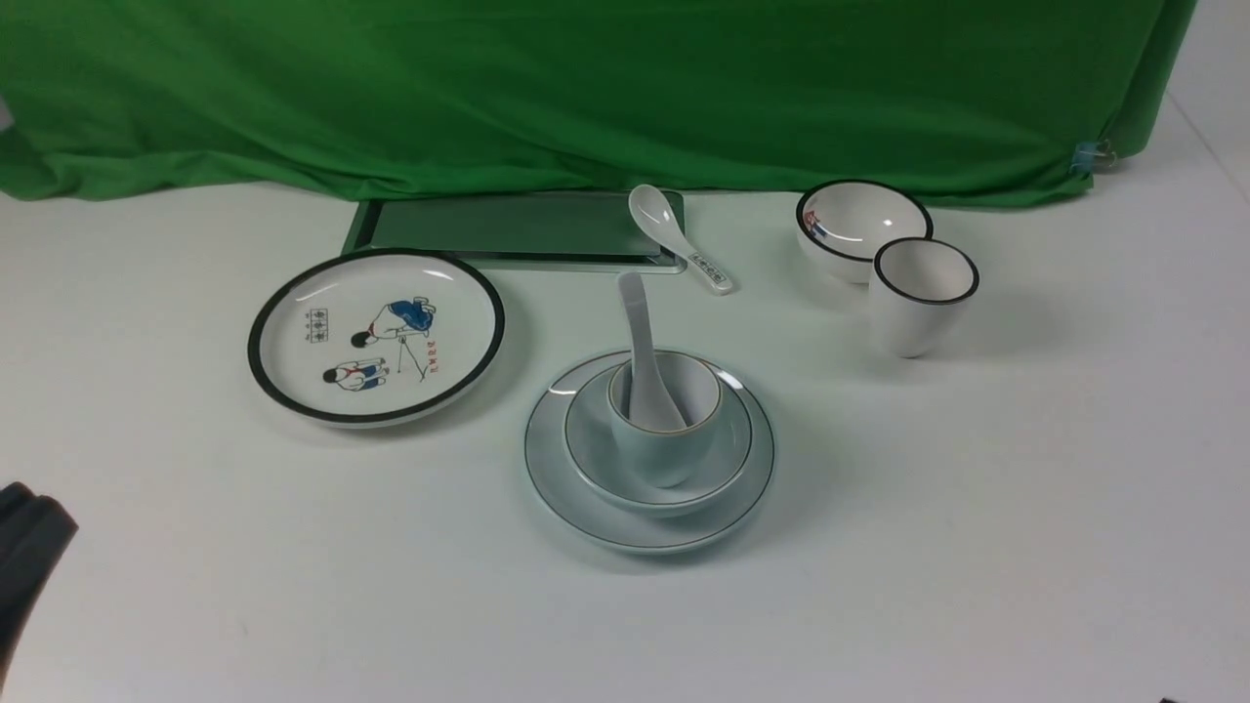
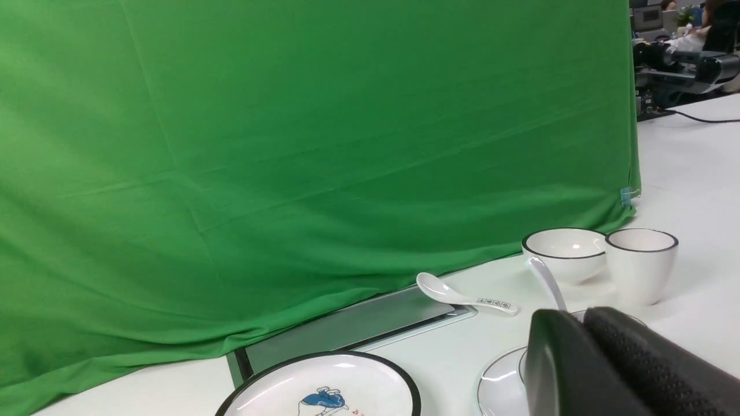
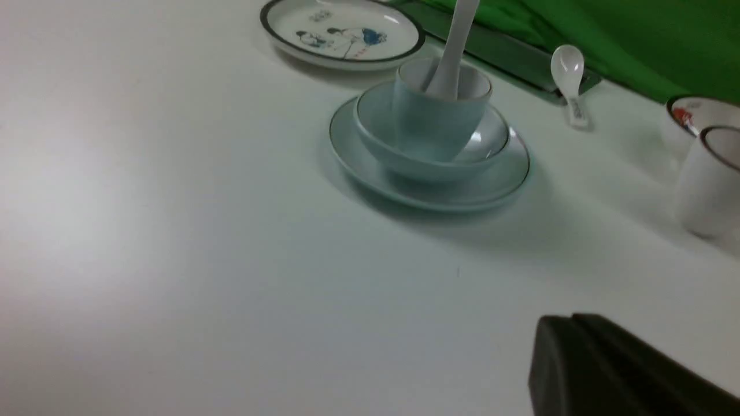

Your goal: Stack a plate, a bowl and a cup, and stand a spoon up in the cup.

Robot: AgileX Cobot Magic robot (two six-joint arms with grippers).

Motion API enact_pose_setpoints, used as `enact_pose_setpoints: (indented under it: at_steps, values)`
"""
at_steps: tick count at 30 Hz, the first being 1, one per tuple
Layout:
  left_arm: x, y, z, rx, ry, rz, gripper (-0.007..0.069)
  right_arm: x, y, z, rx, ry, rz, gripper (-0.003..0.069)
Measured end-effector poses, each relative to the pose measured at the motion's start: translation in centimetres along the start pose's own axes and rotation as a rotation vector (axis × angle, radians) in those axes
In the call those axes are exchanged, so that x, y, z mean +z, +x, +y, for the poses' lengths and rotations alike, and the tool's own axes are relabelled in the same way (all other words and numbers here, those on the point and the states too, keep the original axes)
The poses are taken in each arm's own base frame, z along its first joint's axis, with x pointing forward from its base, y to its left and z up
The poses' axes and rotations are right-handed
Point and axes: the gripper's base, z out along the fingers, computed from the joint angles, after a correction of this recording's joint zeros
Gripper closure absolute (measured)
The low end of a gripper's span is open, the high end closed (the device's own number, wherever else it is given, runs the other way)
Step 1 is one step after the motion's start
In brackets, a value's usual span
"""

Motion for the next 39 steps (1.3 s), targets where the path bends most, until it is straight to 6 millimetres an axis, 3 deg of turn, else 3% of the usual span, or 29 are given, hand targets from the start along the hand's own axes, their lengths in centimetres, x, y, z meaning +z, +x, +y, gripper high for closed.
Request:
enact_pose_setpoints:
  at_steps: [10, 15, 19, 24, 39]
  values:
    - [0.0, 0.0, 0.0, 0.0, -0.001, 0.004, 0.0632, 0.8, 1.9, 0.1, -0.012, 0.059, -0.089, 0.0605]
    - [0.0, 0.0, 0.0, 0.0, -0.001, 0.004, 0.0632, 0.8, 4.1, -0.6, 0.144, 0.246, -0.113, 0.0605]
    - [0.0, 0.0, 0.0, 0.0, -0.001, 0.004, 0.0632, 0.4, 4.2, -1.4, 0.286, 0.406, -0.147, 0.0647]
    - [0.0, 0.0, 0.0, 0.0, -0.001, 0.003, 0.0632, 0.1, 4.8, -2.0, 0.326, 0.528, -0.092, 0.0648]
    - [0.0, 0.0, 0.0, 0.0, -0.001, 0.003, 0.0632, 0.0, 5.1, -2.1, 0.369, 0.554, -0.072, 0.0636]
